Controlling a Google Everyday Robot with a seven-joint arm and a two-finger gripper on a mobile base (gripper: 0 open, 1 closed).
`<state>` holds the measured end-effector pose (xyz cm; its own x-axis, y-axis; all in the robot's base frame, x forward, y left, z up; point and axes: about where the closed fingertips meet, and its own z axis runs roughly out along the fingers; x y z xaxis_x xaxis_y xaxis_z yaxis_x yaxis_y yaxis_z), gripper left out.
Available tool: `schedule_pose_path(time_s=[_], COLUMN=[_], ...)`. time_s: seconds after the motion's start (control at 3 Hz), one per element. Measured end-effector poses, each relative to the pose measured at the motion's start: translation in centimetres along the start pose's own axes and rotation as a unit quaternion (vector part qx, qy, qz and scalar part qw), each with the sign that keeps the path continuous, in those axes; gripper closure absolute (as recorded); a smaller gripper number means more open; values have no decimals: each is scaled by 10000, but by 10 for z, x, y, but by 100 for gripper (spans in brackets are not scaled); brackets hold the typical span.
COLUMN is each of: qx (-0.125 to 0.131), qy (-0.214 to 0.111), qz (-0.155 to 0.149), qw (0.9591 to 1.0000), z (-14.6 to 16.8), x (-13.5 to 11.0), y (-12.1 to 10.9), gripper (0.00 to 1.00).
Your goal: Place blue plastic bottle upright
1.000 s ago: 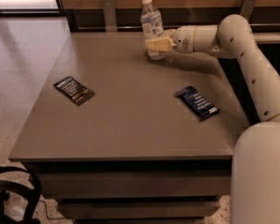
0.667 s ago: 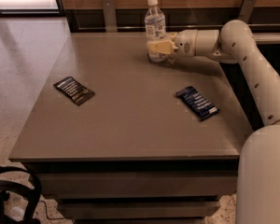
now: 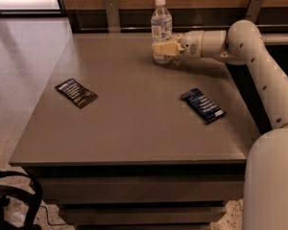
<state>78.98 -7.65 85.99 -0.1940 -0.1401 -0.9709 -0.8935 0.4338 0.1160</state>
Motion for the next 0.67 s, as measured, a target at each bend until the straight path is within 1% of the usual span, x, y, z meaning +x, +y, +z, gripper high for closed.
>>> schedule_pose_path(time_s=[0.33,0.67], qx=[0,-1], qy=[0,0], qz=[0,0], qw=[10000,10000], z=[0,0], x=[0,-1], y=[0,0], gripper=[79,56])
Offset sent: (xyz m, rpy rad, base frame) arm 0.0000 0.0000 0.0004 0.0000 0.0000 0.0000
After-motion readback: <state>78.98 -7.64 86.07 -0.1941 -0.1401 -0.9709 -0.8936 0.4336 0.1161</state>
